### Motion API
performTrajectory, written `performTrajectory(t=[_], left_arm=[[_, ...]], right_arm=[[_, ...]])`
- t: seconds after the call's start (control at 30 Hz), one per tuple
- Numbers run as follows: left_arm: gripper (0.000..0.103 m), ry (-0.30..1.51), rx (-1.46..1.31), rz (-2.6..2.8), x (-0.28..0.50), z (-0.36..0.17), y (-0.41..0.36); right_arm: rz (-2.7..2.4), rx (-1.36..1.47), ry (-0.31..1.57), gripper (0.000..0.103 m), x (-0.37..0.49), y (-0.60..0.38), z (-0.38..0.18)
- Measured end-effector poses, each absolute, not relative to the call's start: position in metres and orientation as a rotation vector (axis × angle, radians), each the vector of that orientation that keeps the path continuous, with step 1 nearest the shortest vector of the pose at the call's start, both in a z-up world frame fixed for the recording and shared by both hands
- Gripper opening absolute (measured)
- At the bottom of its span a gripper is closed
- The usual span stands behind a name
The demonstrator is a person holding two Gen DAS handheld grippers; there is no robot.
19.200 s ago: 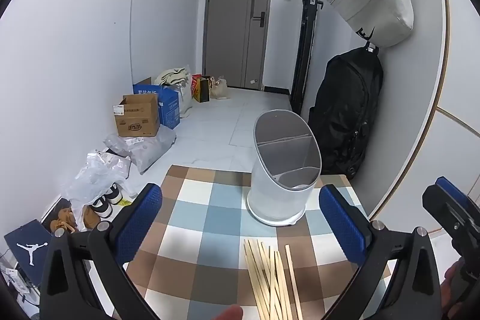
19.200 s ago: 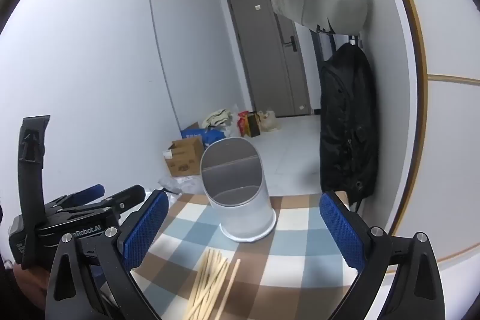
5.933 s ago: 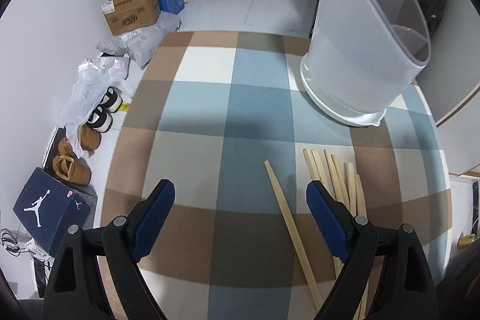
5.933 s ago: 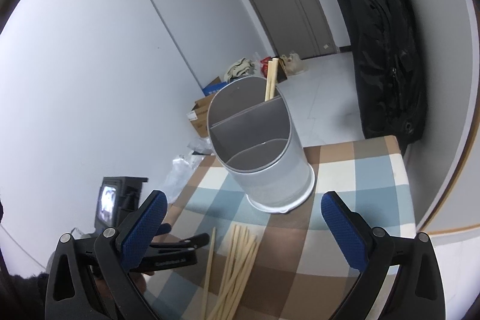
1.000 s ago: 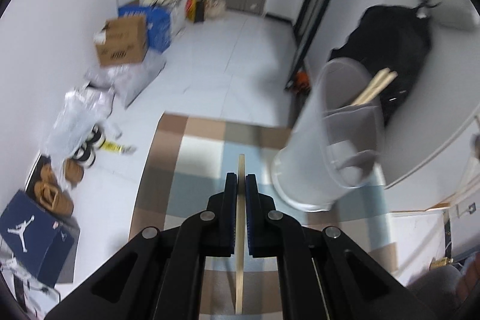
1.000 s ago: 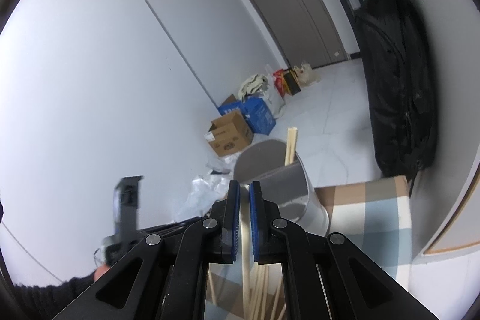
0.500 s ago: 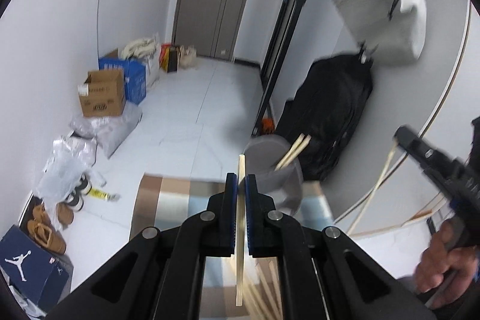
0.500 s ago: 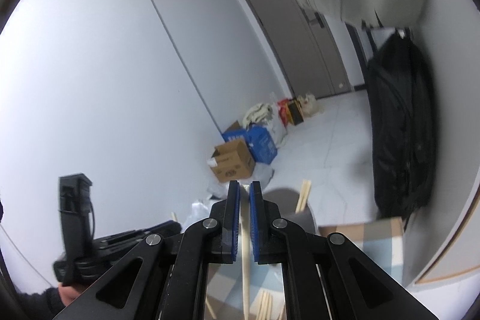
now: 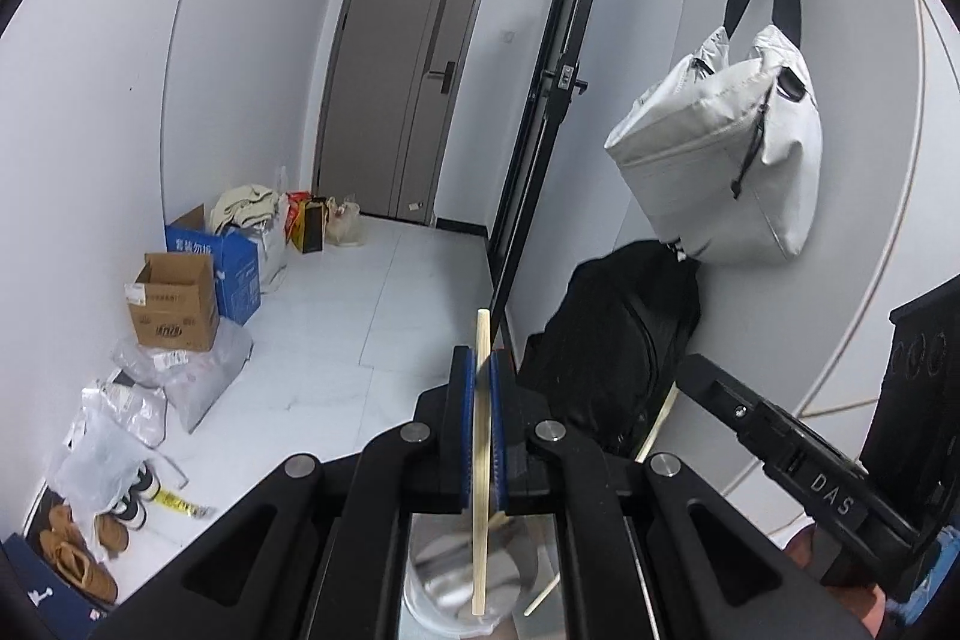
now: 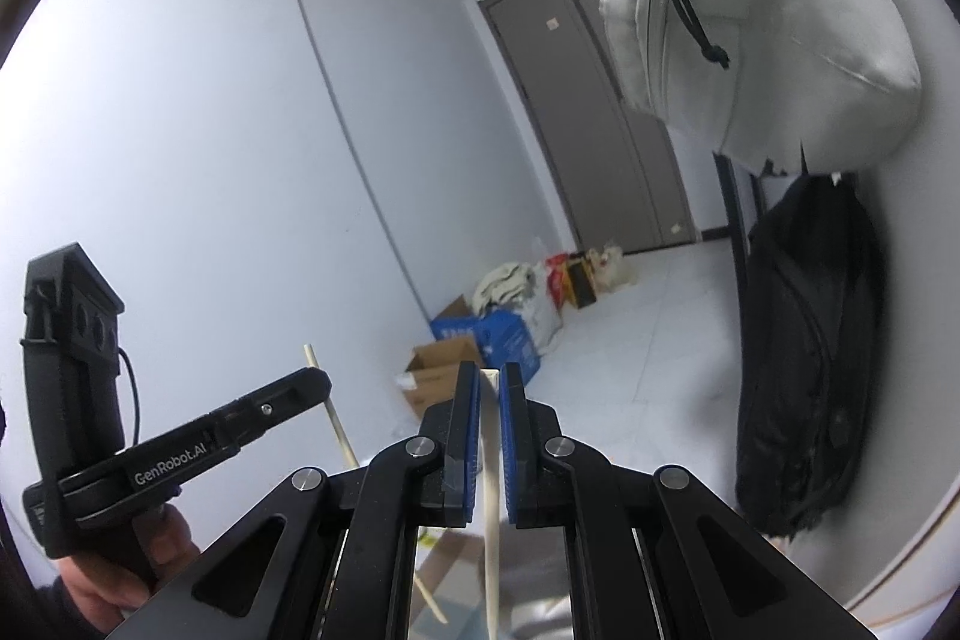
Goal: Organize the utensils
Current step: 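Carry both held chopsticks up over the utensil holder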
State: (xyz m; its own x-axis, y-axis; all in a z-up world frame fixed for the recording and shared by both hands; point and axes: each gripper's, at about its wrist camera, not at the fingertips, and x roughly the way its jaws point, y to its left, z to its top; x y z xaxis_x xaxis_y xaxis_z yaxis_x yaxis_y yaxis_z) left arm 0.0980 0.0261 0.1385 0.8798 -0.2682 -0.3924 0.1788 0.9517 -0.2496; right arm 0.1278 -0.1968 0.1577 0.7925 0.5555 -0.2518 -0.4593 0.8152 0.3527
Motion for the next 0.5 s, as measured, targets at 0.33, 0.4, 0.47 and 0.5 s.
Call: performTrajectory(t=[0.33,0.4,0.47,0.5], left_arm=[[0.001,0.434,-0.207,-0.216,0.137,0.114,0.028],[0.001,0.43,-0.208,-0.215,0.142,0.11,0.029],[0.001,0.424,-0.21,-0.222,0.147,0.106,0.031],[0.001,0.42,-0.212,-0.225,0.148,0.105,0.03]], right_arm=[[0.461,0.327,0.335,0.006,0.183,-0.188,0.136],[0.443,0.342,0.344,0.006,0.195,-0.187,0.128],[0.435,0.354,0.35,0.006,0.202,-0.187,0.121],[0.431,0.357,0.353,0.006,0.205,-0.187,0.118]])
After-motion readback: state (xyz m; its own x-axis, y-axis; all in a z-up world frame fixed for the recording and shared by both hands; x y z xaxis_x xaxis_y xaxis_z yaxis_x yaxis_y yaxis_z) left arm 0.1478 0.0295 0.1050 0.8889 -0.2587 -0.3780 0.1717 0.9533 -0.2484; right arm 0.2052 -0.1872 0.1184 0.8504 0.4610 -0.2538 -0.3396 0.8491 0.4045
